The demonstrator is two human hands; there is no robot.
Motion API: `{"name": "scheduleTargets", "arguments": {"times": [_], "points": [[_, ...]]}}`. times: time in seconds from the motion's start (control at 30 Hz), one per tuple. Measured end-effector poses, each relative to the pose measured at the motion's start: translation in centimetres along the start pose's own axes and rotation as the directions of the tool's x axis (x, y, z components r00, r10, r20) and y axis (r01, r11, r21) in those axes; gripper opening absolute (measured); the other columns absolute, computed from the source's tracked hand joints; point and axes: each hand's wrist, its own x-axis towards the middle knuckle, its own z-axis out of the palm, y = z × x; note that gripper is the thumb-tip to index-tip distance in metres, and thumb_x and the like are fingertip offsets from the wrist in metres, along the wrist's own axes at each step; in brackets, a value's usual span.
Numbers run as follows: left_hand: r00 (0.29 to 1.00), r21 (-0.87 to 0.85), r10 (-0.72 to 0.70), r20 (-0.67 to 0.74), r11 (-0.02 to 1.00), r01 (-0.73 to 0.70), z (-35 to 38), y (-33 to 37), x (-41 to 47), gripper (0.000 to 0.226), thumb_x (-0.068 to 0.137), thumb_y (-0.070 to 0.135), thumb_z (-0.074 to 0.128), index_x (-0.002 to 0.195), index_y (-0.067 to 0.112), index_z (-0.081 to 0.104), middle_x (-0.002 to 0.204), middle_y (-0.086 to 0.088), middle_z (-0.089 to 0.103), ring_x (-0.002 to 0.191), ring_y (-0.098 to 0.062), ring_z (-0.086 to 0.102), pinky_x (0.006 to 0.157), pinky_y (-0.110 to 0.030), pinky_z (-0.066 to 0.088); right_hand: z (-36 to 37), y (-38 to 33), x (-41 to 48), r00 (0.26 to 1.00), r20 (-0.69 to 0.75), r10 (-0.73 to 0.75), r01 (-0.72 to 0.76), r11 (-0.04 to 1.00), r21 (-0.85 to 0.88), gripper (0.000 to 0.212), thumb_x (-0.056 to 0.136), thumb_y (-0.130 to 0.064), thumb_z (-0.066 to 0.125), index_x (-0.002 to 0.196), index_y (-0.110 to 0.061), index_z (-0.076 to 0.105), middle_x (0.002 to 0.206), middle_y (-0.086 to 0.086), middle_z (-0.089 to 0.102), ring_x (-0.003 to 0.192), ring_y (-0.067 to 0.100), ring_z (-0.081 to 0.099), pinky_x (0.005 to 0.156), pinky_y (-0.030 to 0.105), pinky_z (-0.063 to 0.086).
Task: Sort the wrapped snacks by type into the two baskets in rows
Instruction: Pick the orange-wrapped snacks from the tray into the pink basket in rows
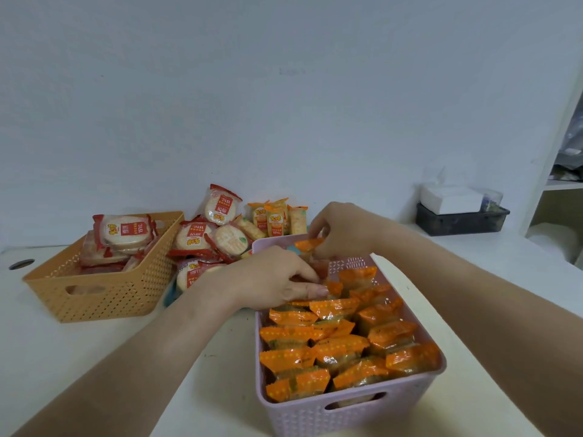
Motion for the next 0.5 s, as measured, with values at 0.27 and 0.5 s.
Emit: {"name": "scheduleTargets", "arguments": {"times": [0.27,0.5], "points": [[0.884,0.017,-0.01,-0.467,1.0,0.02,0.2,-0.8,-1.5,0.012,0.09,0.041,0.062,0.097,0.033,0.069,0.085,0.018,0.067,0.081,0.002,0.06,0.073,-0.026,0.051,1.1,0.5,-3.5,0.962,0.246,-0.115,0.137,0.988,-0.076,0.036,0.098,-0.039,0.047,0.128,-0.025,0.061,0.095,-0.018,0.059,0.08,-0.001,0.051,0.08,0.022,0.039],[0.993,0.347,-0.068,-0.101,0.933,0.099,0.4,-0.1,-1.4,0.036,0.1,0.045,0.039,0.081,0.024,0.061,0.068,0.006,0.059,0.062,-0.006,0.051,0.06,-0.03,0.035,2.0,0.2,-4.8,0.953,0.301,-0.032,0.091,0.979,-0.182,0.05,0.102,-0.046,0.029,0.146,-0.025,0.034,0.146,0.004,0.047,0.132,0.025,0.044,0.11,0.041,0.034]]}}
